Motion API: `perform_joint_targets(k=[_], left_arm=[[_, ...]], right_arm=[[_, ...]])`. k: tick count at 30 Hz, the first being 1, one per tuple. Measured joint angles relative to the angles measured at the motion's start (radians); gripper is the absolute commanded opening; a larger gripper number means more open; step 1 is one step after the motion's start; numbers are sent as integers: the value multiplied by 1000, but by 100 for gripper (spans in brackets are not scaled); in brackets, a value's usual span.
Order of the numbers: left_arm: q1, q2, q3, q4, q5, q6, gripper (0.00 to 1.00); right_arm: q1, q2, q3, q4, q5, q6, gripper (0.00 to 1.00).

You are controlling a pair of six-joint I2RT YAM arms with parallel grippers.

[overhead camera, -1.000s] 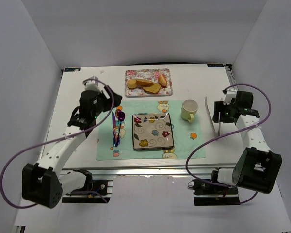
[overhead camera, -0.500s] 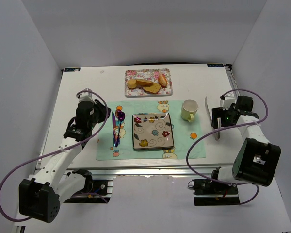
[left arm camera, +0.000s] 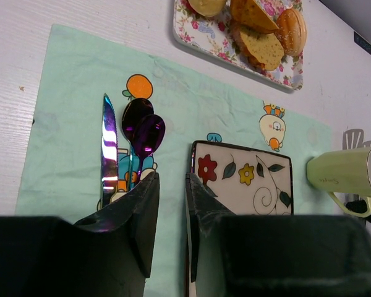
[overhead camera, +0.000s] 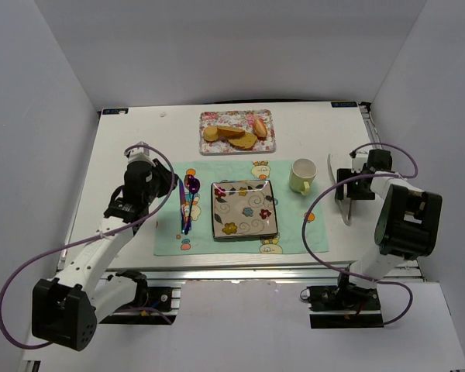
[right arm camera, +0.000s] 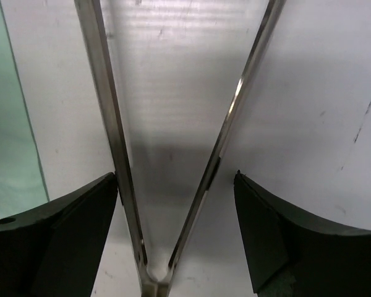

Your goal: Place the bread

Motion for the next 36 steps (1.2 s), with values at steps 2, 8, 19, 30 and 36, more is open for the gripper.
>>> perform_joint_targets(k=[2,8,19,30,36], left_arm=[[0,6,0,0,0,0,34],[1,24,0,0,0,1,34],[1,27,2,-5,0,9,35],[4,-49,5,-54,-23,0,37],[6,-49,10,-64,-29,-2,37]], right_arm=[[8,33,26,26,2,18,73],[32,96,76,93,36,37,25],[119,100,446,-105,-130,-166,38],[449,501,1053,-285,-162,-225,46],[498,517,1057,-284,-133,-159,51]])
